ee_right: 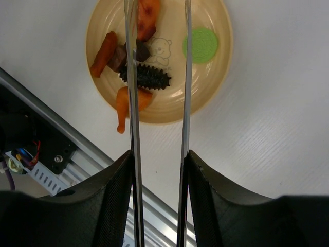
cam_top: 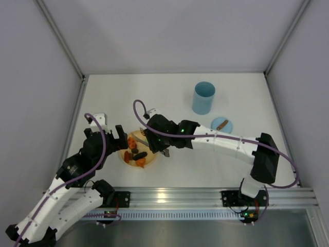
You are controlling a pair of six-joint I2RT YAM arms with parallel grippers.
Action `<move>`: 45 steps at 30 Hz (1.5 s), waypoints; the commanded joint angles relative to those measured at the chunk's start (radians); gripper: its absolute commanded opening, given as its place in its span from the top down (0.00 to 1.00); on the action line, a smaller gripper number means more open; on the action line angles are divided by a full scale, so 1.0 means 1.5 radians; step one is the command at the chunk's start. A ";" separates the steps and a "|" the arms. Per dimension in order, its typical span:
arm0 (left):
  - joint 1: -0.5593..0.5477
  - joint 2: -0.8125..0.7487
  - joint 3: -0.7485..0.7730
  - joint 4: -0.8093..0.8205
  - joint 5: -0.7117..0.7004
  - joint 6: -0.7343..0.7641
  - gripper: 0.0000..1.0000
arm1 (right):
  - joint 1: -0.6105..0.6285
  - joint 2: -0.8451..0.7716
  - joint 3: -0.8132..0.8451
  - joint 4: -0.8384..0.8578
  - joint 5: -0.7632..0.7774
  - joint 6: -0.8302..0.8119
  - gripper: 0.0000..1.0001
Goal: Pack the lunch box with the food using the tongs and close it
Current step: Pick up the fake food from the plate.
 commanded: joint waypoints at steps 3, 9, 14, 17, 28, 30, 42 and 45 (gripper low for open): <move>-0.003 0.000 0.001 0.009 -0.014 -0.007 0.01 | 0.027 0.038 0.056 0.068 -0.002 0.019 0.55; -0.004 -0.001 0.001 0.008 -0.014 -0.008 0.01 | 0.038 0.074 0.069 0.072 -0.003 0.025 0.53; -0.004 -0.002 0.001 0.009 -0.014 -0.007 0.01 | 0.046 0.102 0.087 0.070 -0.002 0.027 0.53; -0.004 -0.003 0.002 0.009 -0.015 -0.008 0.01 | 0.053 0.123 0.101 0.059 0.005 0.027 0.53; -0.007 -0.003 0.001 0.008 -0.016 -0.008 0.01 | 0.064 0.157 0.106 0.041 0.038 0.033 0.53; -0.007 -0.003 0.001 0.008 -0.016 -0.009 0.01 | 0.067 0.160 0.107 0.040 0.040 0.032 0.53; -0.008 -0.003 0.001 0.007 -0.016 -0.009 0.01 | 0.077 0.185 0.126 0.010 0.064 0.027 0.59; -0.008 -0.003 0.001 0.008 -0.016 -0.009 0.01 | 0.077 0.183 0.131 0.000 0.075 0.026 0.61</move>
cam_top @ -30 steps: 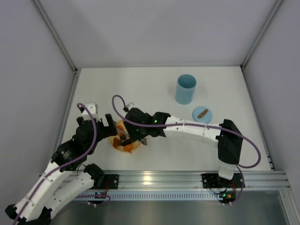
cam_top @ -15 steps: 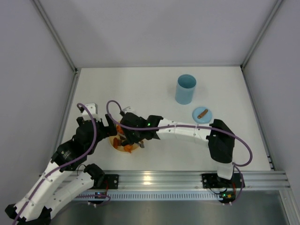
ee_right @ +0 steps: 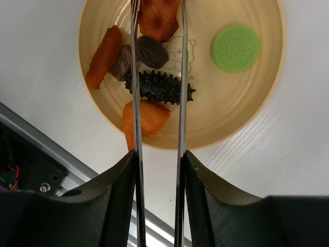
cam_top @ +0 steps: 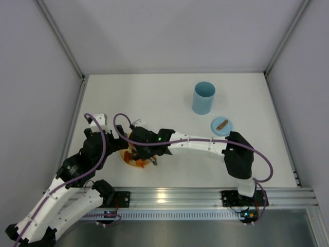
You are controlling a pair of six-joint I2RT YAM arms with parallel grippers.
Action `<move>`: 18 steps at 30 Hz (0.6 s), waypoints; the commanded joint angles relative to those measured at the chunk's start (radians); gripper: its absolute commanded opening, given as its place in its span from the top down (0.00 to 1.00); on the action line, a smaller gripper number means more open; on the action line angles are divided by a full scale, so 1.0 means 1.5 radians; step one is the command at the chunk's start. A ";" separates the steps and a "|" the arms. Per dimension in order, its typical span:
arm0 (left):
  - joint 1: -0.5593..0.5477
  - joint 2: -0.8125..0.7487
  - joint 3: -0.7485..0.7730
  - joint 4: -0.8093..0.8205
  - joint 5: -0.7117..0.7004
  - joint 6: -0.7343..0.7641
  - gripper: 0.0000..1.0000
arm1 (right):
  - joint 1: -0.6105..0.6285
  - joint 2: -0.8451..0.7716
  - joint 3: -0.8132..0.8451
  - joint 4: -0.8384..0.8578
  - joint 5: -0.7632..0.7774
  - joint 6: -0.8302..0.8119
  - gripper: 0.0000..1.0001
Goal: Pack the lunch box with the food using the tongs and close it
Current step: Pick up the fake food from the plate.
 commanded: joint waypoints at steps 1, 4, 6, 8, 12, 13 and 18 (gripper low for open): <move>-0.003 -0.003 0.002 0.007 -0.010 -0.003 0.01 | 0.014 -0.003 0.041 -0.017 0.034 0.000 0.63; -0.003 -0.003 0.001 0.007 -0.010 -0.002 0.01 | 0.014 -0.016 0.040 -0.025 0.046 -0.002 0.64; -0.003 -0.002 0.001 0.008 -0.010 -0.002 0.01 | 0.013 -0.024 0.040 -0.032 0.059 -0.003 0.65; -0.003 -0.002 0.001 0.008 -0.010 -0.002 0.01 | 0.012 -0.037 0.037 -0.033 0.067 -0.005 0.66; -0.003 -0.003 0.001 0.008 -0.011 -0.004 0.01 | 0.007 -0.060 0.032 -0.039 0.075 -0.005 0.66; -0.003 -0.003 0.001 0.007 -0.011 -0.003 0.01 | 0.005 -0.069 0.031 -0.039 0.077 -0.006 0.66; -0.003 -0.003 0.001 0.008 -0.011 -0.003 0.01 | 0.002 -0.094 0.020 -0.043 0.085 -0.006 0.66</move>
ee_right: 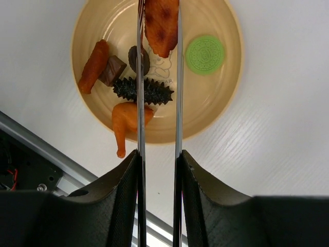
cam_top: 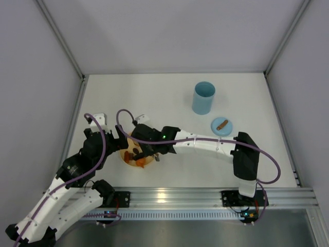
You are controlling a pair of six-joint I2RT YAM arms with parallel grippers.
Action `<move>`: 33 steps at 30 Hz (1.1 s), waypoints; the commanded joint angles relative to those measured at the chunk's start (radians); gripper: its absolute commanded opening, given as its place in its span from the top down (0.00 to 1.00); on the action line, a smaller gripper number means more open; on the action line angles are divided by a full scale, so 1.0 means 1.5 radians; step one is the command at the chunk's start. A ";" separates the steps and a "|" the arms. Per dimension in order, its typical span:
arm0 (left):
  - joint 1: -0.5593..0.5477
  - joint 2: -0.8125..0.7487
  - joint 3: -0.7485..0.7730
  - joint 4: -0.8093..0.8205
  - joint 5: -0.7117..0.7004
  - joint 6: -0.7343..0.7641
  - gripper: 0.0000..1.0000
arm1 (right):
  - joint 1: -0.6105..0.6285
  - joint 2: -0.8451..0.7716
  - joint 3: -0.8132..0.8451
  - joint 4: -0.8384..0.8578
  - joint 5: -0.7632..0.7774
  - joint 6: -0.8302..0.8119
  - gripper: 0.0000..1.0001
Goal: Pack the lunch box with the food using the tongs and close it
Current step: Pick up the fake food from the plate, then place the fake food in the packing box.
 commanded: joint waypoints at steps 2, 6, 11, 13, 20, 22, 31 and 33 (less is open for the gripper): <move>-0.003 -0.004 0.001 0.007 -0.009 -0.003 0.01 | -0.002 -0.066 0.007 -0.006 0.030 -0.004 0.66; -0.004 -0.004 0.001 0.007 -0.009 -0.003 0.01 | -0.007 -0.086 -0.004 -0.007 0.033 -0.005 0.66; -0.004 -0.005 0.001 0.008 -0.011 -0.004 0.01 | -0.014 -0.104 -0.011 -0.012 0.040 -0.006 0.66; -0.004 -0.005 0.001 0.007 -0.011 -0.004 0.01 | -0.018 -0.119 -0.018 -0.013 0.042 -0.007 0.66; -0.004 -0.005 0.001 0.006 -0.011 -0.004 0.01 | -0.031 -0.163 -0.031 -0.022 0.049 -0.011 0.66; -0.004 -0.005 0.001 0.007 -0.011 -0.004 0.01 | -0.037 -0.179 -0.035 -0.026 0.054 -0.014 0.66; -0.004 -0.006 0.001 0.007 -0.010 -0.004 0.01 | -0.146 -0.278 -0.046 -0.059 0.046 -0.046 0.66; -0.004 -0.005 0.001 0.008 -0.010 -0.003 0.01 | -0.197 -0.304 -0.042 -0.066 0.038 -0.062 0.65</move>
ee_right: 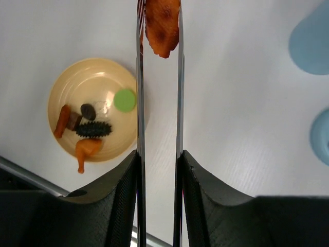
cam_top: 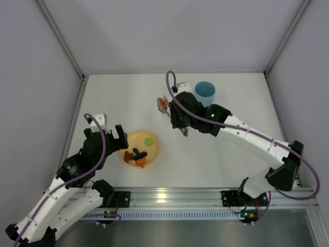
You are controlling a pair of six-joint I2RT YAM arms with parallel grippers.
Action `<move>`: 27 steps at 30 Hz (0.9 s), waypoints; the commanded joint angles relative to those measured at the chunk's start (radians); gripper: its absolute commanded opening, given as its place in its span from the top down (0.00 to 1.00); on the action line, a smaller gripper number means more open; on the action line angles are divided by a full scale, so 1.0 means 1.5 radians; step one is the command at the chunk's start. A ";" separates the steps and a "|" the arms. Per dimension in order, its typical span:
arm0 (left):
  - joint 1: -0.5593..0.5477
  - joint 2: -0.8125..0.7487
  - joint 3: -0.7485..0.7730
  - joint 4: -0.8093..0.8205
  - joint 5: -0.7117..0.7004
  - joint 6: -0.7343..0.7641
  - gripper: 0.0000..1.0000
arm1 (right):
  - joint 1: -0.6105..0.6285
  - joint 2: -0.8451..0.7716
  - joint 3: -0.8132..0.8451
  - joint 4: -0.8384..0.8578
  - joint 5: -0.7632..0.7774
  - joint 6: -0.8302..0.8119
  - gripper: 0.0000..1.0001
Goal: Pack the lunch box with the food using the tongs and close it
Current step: Place the fake food in the packing box.
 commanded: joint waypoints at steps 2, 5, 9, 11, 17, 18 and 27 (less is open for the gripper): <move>-0.005 -0.005 0.001 0.008 -0.008 -0.002 0.01 | -0.094 -0.078 0.015 -0.028 0.000 -0.040 0.65; -0.005 -0.005 0.001 0.007 -0.008 -0.002 0.01 | -0.190 -0.102 0.025 -0.040 -0.020 -0.069 0.65; -0.005 -0.005 0.001 0.007 -0.007 -0.002 0.01 | -0.283 -0.112 0.028 -0.041 -0.054 -0.090 0.64; -0.005 -0.005 0.001 0.008 -0.008 -0.002 0.01 | -0.316 -0.114 0.025 -0.039 -0.072 -0.096 0.64; -0.005 -0.002 0.000 0.008 -0.007 -0.002 0.01 | -0.395 -0.099 0.024 -0.028 -0.116 -0.115 0.64; -0.005 -0.002 0.001 0.007 -0.007 -0.002 0.01 | -0.402 -0.091 0.024 -0.027 -0.116 -0.118 0.64; -0.005 -0.003 0.001 0.007 -0.007 -0.002 0.01 | -0.417 -0.077 0.008 -0.014 -0.128 -0.121 0.64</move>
